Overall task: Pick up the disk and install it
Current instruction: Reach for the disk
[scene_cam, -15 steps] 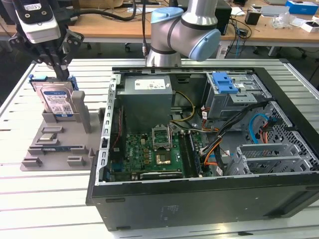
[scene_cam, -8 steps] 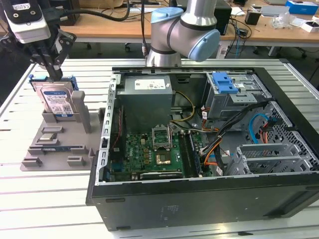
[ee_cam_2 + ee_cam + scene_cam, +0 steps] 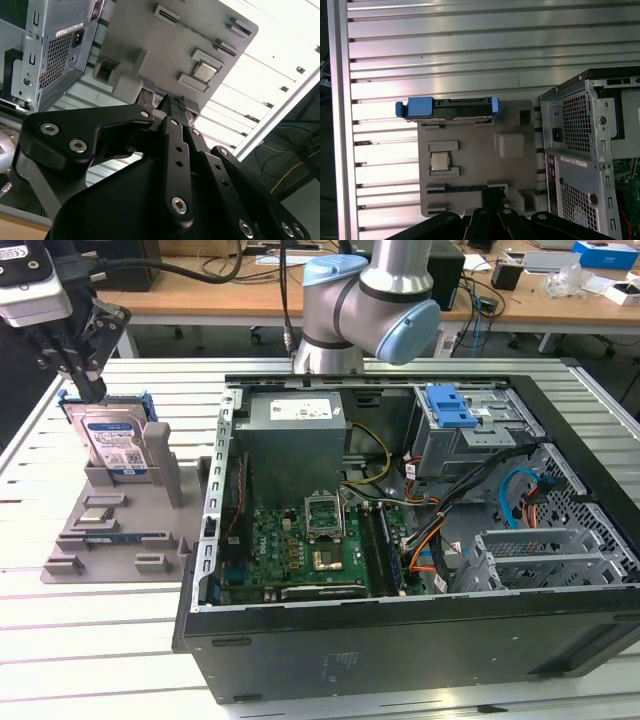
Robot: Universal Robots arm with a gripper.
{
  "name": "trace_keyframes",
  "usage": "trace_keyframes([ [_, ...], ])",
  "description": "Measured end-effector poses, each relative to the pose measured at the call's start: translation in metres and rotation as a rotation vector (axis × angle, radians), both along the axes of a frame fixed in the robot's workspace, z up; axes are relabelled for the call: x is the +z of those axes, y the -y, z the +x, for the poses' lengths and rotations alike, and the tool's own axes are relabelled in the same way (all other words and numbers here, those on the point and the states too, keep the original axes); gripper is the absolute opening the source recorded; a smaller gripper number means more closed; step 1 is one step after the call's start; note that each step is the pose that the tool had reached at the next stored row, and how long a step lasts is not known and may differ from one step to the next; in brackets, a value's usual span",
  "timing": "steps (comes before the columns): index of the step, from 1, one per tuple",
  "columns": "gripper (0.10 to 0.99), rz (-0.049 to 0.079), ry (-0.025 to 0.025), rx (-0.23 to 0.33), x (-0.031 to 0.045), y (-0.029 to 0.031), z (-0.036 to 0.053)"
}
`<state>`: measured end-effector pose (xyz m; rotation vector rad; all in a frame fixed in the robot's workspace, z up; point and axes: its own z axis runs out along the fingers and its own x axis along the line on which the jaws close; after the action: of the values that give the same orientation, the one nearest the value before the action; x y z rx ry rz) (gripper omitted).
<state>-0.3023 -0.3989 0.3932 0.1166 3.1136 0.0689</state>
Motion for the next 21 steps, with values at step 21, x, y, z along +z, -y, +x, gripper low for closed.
trace_keyframes([
  [21,0.106,0.0,-0.0001,0.0,0.0,0.0,-0.0295],
])
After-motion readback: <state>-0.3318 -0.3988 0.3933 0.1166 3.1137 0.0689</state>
